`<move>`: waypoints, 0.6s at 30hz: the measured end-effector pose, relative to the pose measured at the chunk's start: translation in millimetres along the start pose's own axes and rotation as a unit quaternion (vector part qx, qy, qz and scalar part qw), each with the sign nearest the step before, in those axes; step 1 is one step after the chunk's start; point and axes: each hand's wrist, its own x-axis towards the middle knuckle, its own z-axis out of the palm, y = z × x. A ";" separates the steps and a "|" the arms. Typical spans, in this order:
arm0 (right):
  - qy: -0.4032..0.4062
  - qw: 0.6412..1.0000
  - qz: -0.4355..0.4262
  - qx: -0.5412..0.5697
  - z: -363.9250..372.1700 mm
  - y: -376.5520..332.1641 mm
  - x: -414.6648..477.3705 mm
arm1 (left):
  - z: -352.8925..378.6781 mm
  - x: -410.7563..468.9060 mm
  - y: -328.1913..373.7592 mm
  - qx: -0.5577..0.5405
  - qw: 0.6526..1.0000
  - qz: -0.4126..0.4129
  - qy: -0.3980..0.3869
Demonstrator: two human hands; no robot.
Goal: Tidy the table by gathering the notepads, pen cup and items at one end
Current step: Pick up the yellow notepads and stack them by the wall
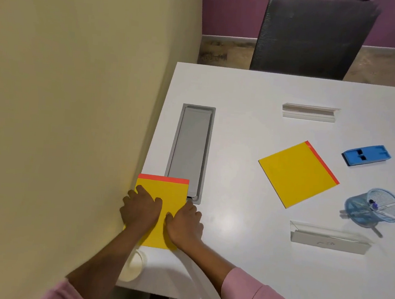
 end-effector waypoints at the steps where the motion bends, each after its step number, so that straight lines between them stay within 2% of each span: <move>1: 0.010 1.000 -0.001 0.007 -7.1 1.2 3.1 | -2.5 0.0 10.3 0.009 1.000 0.020 0.013; 10: 0.109 0.981 0.017 0.160 -85.8 44.2 45.8 | -10.8 0.3 132.5 -0.022 0.988 0.151 0.019; 18: 0.224 0.942 0.090 0.233 -159.8 107.6 79.5 | 6.6 -2.1 242.3 -0.089 0.953 0.284 -0.058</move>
